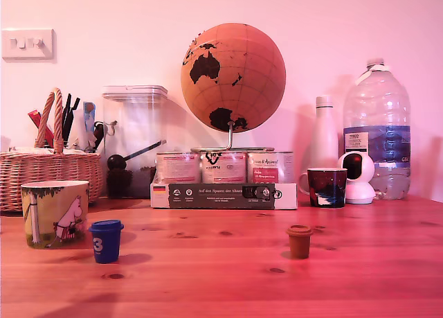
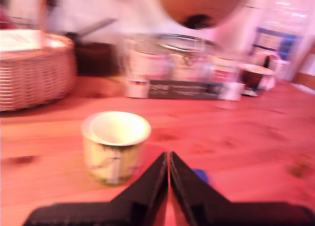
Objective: Pick up the coffee capsules on the table and drop them inside the coffee cup
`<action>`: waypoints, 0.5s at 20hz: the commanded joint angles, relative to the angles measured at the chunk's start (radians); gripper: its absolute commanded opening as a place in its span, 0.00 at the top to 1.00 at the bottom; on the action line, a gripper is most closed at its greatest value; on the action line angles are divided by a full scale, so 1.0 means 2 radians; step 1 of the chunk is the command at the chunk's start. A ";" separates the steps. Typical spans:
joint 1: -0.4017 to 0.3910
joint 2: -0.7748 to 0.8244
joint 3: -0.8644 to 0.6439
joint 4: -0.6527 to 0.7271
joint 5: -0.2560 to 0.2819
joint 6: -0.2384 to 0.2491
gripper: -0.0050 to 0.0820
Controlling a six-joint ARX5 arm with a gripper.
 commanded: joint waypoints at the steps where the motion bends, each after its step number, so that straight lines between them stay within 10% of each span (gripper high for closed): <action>1: -0.004 0.019 -0.006 0.004 0.009 -0.006 0.97; 10: -0.076 0.192 -0.006 0.071 0.014 0.030 0.97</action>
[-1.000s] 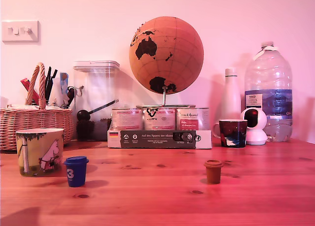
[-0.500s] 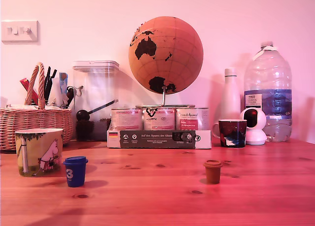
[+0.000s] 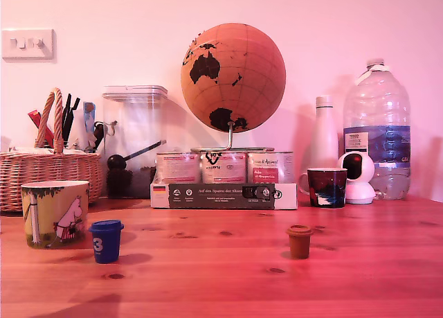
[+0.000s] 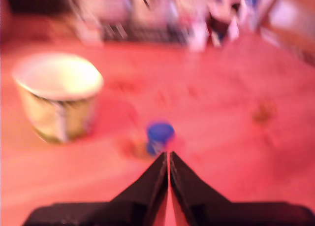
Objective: Pick up the coffee capsules on the table and drop them inside the coffee cup
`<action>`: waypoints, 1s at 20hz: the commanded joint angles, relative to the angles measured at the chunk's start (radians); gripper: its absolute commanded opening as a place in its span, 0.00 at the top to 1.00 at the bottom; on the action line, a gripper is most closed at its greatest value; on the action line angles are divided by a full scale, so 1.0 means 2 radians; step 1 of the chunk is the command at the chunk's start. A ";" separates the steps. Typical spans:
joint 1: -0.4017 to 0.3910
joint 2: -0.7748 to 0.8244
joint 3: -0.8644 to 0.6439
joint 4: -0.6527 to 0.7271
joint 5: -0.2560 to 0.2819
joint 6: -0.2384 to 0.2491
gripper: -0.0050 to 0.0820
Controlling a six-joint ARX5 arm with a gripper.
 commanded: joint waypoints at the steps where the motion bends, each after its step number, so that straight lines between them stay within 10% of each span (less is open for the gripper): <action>1: -0.010 0.025 -0.006 0.016 0.002 0.021 0.96; 3: -0.018 0.053 -0.006 0.040 0.000 0.028 0.77; 5: -0.021 0.075 -0.006 0.070 -0.011 0.024 0.30; 7: -0.021 0.090 -0.006 0.090 -0.014 0.030 0.07; 20: -0.022 0.110 -0.040 0.167 -0.021 0.049 0.07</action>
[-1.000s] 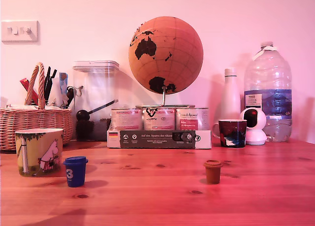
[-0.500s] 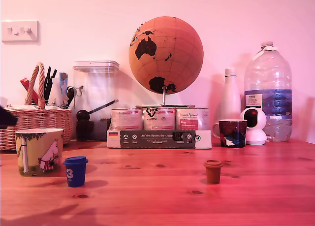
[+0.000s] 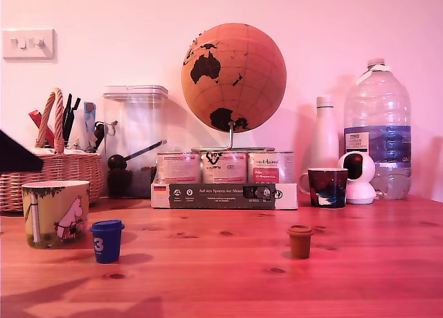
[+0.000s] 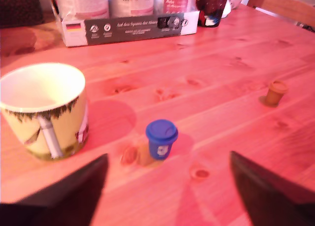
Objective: Pick up the coffee capsules on the table and drop them inside the coffee cup
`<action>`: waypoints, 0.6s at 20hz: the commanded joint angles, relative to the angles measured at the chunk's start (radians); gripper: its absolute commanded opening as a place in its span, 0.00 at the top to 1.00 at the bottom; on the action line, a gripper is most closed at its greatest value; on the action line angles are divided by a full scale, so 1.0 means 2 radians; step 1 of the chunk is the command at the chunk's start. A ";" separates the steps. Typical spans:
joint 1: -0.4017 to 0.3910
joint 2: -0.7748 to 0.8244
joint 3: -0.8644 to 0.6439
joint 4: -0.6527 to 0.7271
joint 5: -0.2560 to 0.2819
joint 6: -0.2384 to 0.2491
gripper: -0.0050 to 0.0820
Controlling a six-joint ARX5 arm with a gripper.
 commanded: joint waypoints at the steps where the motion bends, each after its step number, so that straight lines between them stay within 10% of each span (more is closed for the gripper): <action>1: -0.003 0.011 -0.016 0.022 -0.001 -0.002 0.07; 12: -0.033 0.181 -0.026 0.185 -0.005 -0.001 0.07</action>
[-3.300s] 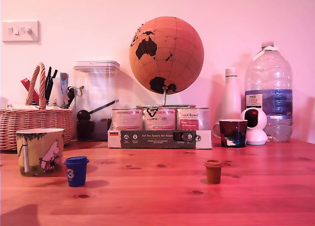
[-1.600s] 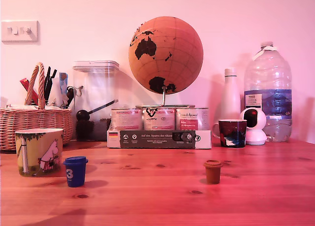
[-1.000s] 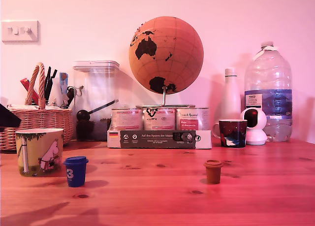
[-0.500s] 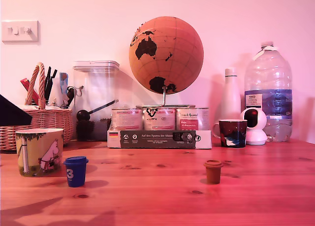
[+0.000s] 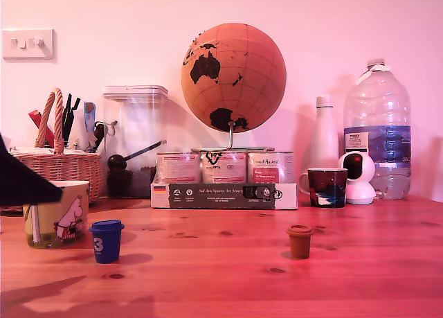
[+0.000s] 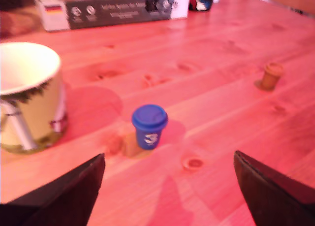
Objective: Pick up the coffee capsules on the table and drop them inside the coffee cup
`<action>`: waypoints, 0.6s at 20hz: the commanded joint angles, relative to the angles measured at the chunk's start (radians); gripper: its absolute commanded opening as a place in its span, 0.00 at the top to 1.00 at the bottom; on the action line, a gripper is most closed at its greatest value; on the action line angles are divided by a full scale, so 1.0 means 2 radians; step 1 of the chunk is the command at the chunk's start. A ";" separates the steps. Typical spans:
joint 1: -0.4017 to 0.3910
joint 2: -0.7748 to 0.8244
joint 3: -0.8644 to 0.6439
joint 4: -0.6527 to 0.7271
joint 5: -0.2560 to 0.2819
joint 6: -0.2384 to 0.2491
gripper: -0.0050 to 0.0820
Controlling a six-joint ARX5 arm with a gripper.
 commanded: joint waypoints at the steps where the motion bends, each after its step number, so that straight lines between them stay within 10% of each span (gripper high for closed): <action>1: -0.006 0.027 -0.008 0.030 0.000 -0.001 0.07; 12: -0.010 0.184 0.027 0.139 -0.007 -0.001 0.07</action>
